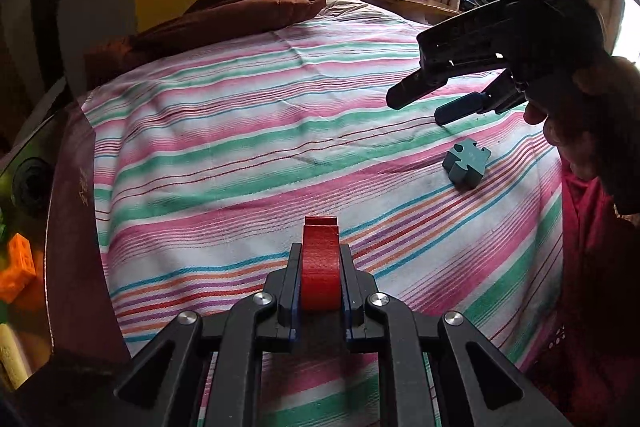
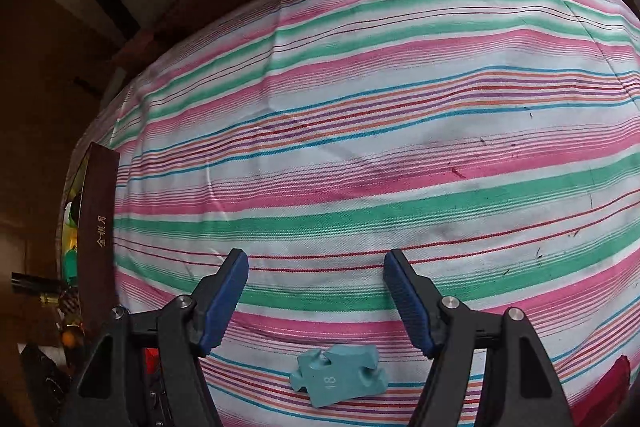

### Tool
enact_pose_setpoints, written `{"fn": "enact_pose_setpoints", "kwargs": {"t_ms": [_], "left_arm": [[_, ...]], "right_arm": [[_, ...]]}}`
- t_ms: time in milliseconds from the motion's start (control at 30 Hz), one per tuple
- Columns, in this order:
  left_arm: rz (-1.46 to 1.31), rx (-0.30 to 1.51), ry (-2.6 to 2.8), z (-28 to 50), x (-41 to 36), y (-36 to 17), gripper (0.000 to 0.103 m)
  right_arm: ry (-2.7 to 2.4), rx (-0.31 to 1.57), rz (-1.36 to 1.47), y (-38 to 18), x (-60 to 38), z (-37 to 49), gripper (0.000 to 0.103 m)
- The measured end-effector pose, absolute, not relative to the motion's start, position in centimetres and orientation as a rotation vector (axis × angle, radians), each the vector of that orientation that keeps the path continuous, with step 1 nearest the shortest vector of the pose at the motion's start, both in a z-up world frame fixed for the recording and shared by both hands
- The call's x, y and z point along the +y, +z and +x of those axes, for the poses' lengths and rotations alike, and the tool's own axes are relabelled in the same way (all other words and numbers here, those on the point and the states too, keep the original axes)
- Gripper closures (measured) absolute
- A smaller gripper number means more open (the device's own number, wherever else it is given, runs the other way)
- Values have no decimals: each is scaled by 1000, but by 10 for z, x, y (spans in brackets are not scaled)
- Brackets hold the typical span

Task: Organize rigid objects
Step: 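Lift the red block with left tool while right tool grasps the teal puzzle piece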

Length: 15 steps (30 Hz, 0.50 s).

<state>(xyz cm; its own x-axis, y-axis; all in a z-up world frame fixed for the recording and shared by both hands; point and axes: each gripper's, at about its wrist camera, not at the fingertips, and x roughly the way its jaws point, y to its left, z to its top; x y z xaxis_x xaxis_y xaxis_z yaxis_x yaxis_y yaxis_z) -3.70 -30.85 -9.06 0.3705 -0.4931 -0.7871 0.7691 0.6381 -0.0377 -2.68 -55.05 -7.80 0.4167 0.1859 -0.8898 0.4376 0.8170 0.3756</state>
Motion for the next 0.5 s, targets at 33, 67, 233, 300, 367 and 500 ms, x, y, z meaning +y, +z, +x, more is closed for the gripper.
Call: {"fn": "enact_pose_setpoints", "kwargs": {"t_ms": [33, 67, 233, 300, 367, 500], "left_arm": [[365, 862, -833, -37, -309, -90, 88], [365, 861, -833, -37, -308, -90, 88], [366, 861, -836, -36, -309, -91, 88], [362, 857, -841, -36, -307, -91, 88], [359, 856, -843, -36, -307, -91, 88], [335, 864, -851, -35, -305, -91, 88]], "right_arm": [[-167, 1151, 631, -78, -550, -27, 31], [-166, 1151, 632, -77, -550, -27, 31], [-129, 1166, 650, -80, -542, -25, 31], [-129, 1189, 634, -79, -537, -27, 31], [-121, 1225, 620, -77, -532, -29, 31], [-140, 1288, 539, -69, -521, -35, 31]]}}
